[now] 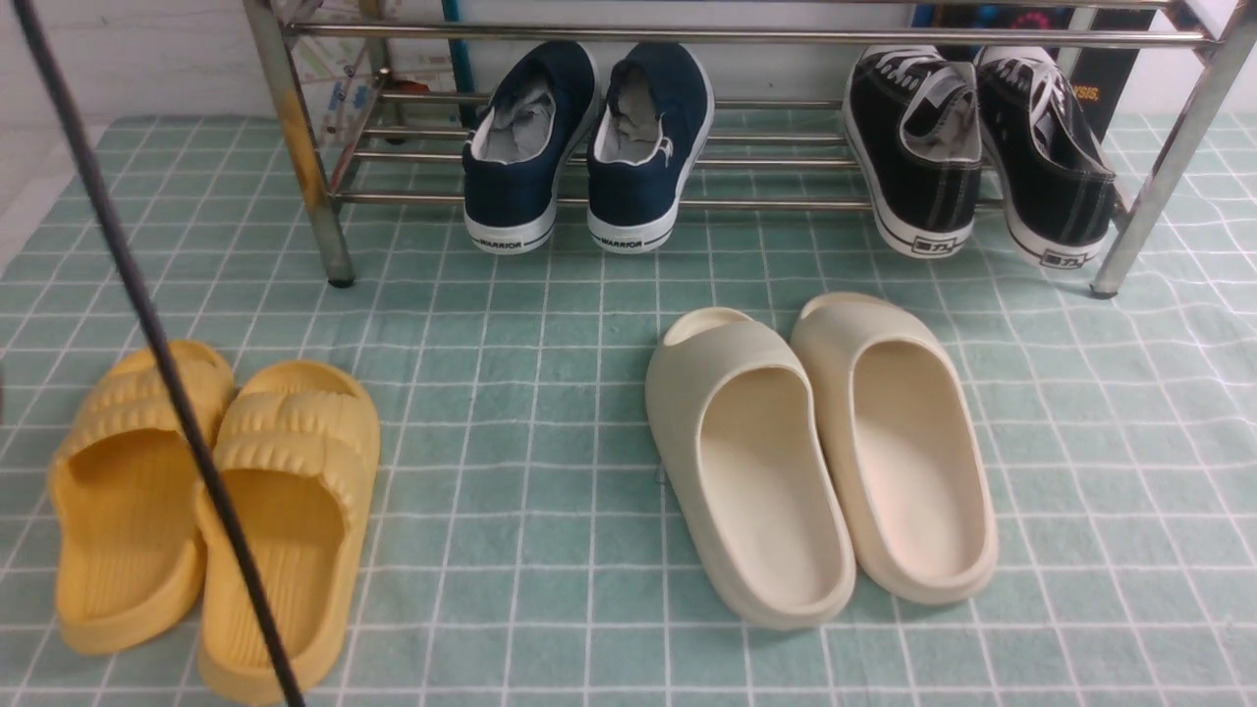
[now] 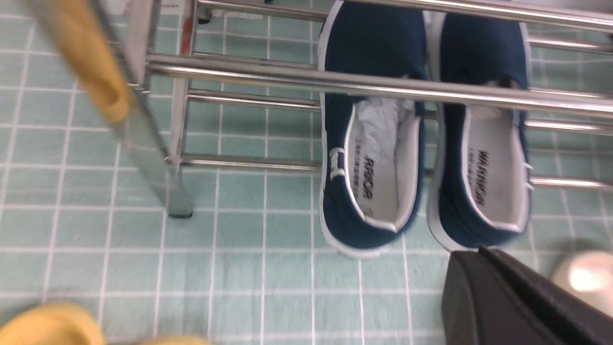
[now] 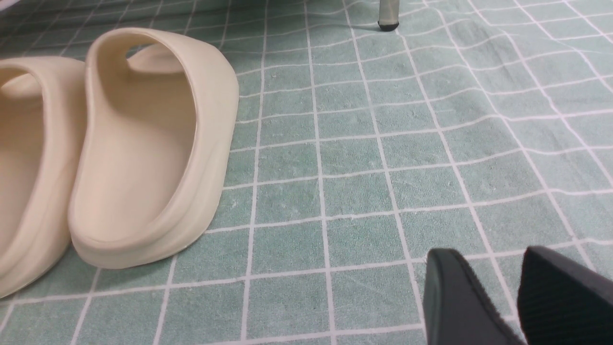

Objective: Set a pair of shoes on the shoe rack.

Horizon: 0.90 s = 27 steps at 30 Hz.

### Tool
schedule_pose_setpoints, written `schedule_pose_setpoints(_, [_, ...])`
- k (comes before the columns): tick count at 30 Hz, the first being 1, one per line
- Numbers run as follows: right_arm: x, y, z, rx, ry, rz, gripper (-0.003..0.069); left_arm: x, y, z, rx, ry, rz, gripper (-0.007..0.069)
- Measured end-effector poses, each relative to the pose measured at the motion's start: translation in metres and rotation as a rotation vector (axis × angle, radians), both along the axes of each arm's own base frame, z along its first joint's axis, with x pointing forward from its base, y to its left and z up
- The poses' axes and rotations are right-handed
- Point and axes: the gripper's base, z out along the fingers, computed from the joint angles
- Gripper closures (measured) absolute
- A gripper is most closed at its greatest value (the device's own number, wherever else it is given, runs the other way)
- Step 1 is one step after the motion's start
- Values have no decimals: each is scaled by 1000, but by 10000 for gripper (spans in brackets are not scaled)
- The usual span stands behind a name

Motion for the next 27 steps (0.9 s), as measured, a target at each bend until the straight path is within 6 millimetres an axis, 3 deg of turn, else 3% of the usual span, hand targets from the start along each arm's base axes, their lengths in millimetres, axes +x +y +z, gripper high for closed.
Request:
schedule_pose_setpoints(4, [0, 0, 0, 0, 0, 0, 420, -36, 10, 17, 1, -3, -6, 631])
schedule_pose_setpoints(5, [0, 0, 0, 0, 0, 0, 420, -50, 13, 21, 2, -3, -7, 631])
schedule_pose_setpoints(6, [0, 0, 0, 0, 0, 0, 420, -77, 21, 31, -10, -53, -9, 631])
schedule_pose_setpoints(7, [0, 0, 0, 0, 0, 0, 420, -81, 22, 31, -9, -51, -9, 631])
schedule_pose_setpoints(8, [0, 0, 0, 0, 0, 0, 420, -105, 28, 34, -25, -117, -12, 631])
schedule_pose_setpoints(11, [0, 0, 0, 0, 0, 0, 420, -156, 42, 29, -71, -322, -13, 630])
schedule_pose_setpoints(13, [0, 0, 0, 0, 0, 0, 420, -183, 50, 16, -99, -428, -14, 630])
schedule_pose_setpoints(14, [0, 0, 0, 0, 0, 0, 420, -186, 50, 16, -108, -460, -15, 630])
schedule_pose_setpoints(15, [0, 0, 0, 0, 0, 0, 420, -210, 56, -4, -138, -545, -13, 630])
schedule_pose_setpoints(16, [0, 0, 0, 0, 0, 0, 420, -208, 56, -9, -138, -542, -14, 630])
schedule_pose_setpoints(17, [0, 0, 0, 0, 0, 0, 420, -230, 62, -28, -154, -611, -17, 628])
schedule_pose_setpoints(21, [0, 0, 0, 0, 0, 0, 420, -263, 70, -78, -159, -643, -23, 629])
schedule_pose_setpoints(22, [0, 0, 0, 0, 0, 0, 420, -275, 73, -99, -157, -634, -24, 629])
schedule_pose_setpoints(24, [0, 0, 0, 0, 0, 0, 420, -284, 76, -112, -156, -631, -24, 629])
schedule_pose_setpoints(25, [0, 0, 0, 0, 0, 0, 420, -297, 79, -134, -155, -626, -25, 629])
schedule_pose_setpoints(27, [0, 0, 0, 0, 0, 0, 420, -307, 82, -154, -154, -621, -25, 627])
